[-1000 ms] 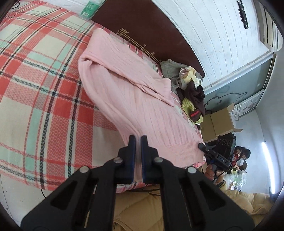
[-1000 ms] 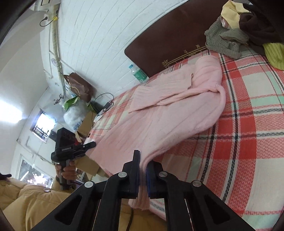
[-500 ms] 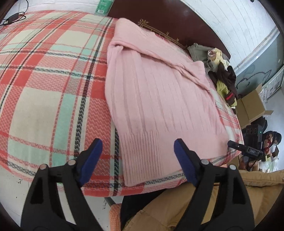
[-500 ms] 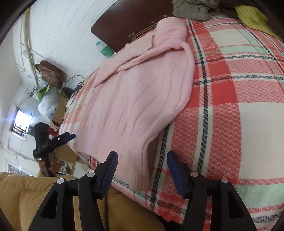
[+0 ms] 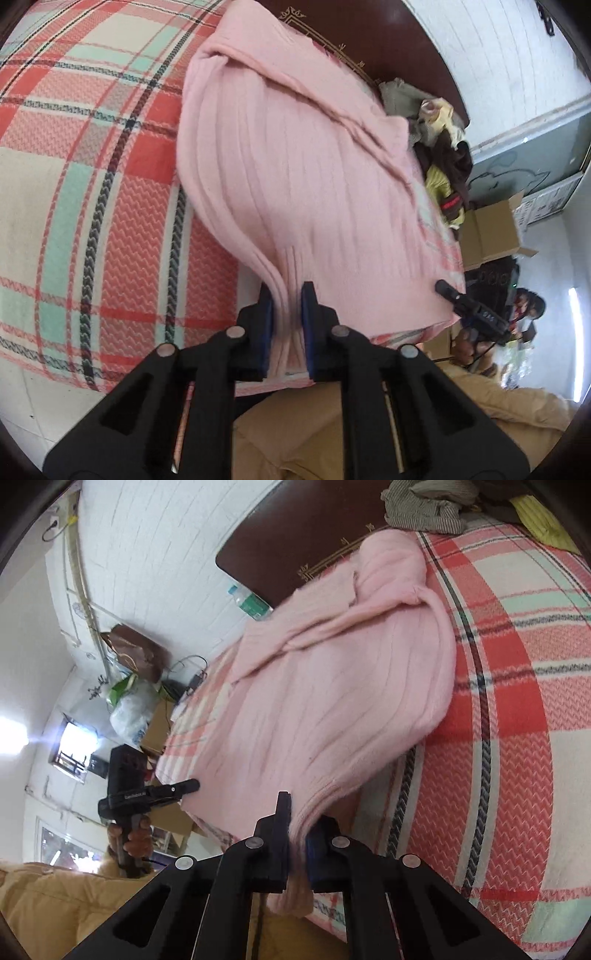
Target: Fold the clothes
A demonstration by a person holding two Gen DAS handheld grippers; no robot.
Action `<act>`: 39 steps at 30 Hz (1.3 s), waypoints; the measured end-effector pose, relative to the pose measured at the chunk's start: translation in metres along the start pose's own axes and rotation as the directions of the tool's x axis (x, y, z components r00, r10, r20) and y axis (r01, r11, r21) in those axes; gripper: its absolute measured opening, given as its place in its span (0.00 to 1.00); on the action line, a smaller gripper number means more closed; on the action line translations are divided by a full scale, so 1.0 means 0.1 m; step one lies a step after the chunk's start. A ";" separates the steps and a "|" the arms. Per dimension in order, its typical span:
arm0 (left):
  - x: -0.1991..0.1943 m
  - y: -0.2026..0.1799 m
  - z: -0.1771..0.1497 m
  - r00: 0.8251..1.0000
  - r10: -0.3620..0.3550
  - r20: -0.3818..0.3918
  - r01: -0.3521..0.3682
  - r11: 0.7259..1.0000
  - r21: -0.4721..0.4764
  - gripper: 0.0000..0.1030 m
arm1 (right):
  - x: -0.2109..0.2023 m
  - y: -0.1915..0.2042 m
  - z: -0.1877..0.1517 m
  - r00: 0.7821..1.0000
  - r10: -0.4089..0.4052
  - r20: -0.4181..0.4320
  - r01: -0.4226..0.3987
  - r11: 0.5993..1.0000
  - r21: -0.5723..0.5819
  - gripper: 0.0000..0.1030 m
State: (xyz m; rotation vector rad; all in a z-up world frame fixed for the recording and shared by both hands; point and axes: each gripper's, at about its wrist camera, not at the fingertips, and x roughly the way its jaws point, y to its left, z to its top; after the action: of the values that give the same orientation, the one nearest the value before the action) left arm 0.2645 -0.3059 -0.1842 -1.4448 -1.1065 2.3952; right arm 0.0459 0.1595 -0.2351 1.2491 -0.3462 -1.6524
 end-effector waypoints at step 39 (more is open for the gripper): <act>0.44 -0.41 2.76 0.983 0.025 0.184 -0.040 0.996 0.074 0.40 | 0.57 -0.46 2.80 0.973 -0.091 0.214 0.068 0.992 0.110 0.42</act>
State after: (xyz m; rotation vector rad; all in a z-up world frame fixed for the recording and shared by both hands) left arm 0.0076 -0.3994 -0.1139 -1.2498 -1.0206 2.6060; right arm -0.2139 0.0447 -0.1801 1.1707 -0.5268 -1.8671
